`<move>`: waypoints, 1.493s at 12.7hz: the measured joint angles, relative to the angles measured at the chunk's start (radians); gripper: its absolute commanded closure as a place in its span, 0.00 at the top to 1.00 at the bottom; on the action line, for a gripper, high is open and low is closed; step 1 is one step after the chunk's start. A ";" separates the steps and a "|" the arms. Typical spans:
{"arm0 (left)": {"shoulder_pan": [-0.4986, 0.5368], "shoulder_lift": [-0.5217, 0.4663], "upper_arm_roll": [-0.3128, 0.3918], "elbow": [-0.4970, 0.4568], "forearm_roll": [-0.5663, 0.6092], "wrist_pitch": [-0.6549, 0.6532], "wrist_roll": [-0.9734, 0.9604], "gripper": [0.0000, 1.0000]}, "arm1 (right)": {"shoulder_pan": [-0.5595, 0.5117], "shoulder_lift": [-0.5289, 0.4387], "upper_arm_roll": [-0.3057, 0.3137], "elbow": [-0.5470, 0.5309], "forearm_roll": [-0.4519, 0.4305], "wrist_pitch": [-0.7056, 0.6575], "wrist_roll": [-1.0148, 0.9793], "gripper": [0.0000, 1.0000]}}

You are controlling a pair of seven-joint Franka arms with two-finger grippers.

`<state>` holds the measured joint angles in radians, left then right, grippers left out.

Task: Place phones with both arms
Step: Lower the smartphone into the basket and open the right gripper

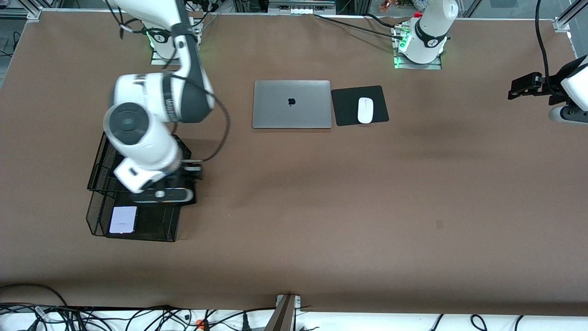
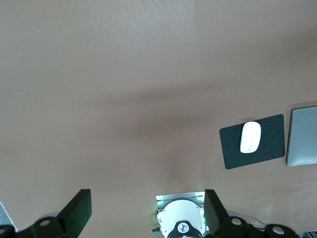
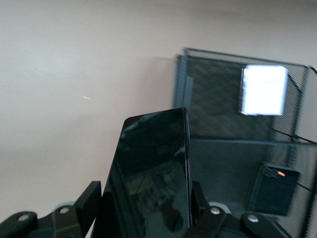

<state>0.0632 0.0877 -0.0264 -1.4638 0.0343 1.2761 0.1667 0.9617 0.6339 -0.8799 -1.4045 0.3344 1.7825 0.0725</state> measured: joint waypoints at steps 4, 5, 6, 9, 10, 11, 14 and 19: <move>0.000 0.000 0.000 -0.001 0.000 0.000 -0.001 1.00 | 0.001 -0.042 -0.059 -0.087 -0.006 -0.061 -0.003 0.00; 0.000 0.001 0.000 -0.001 0.000 0.000 -0.001 1.00 | 0.001 -0.066 -0.068 -0.106 -0.021 -0.062 -0.004 0.00; 0.000 0.001 0.000 -0.002 0.000 0.000 -0.001 1.00 | 0.001 -0.090 -0.073 -0.119 -0.036 -0.068 -0.004 0.00; 0.001 0.005 0.003 -0.002 0.000 0.000 -0.002 1.00 | 0.002 -0.163 -0.088 -0.187 -0.044 -0.066 -0.004 0.00; 0.001 0.006 0.004 -0.003 0.000 0.000 -0.002 1.00 | 0.002 -0.186 -0.088 -0.225 -0.044 -0.042 -0.005 0.00; 0.002 0.007 0.005 -0.003 0.000 0.000 -0.002 1.00 | 0.003 -0.200 -0.088 -0.265 -0.044 -0.007 -0.005 0.00; 0.003 0.007 0.009 -0.003 0.000 0.000 -0.002 1.00 | 0.006 -0.207 -0.083 -0.363 -0.044 0.092 -0.006 0.00; 0.007 0.008 0.017 -0.003 0.001 0.000 -0.002 1.00 | 0.013 -0.207 -0.055 -0.405 -0.005 0.190 -0.002 0.00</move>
<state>0.0700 0.0962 -0.0090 -1.4664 0.0348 1.2761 0.1647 0.9749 0.4269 -0.9351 -1.8093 0.3291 1.9725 0.0710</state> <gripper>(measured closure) 0.000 0.225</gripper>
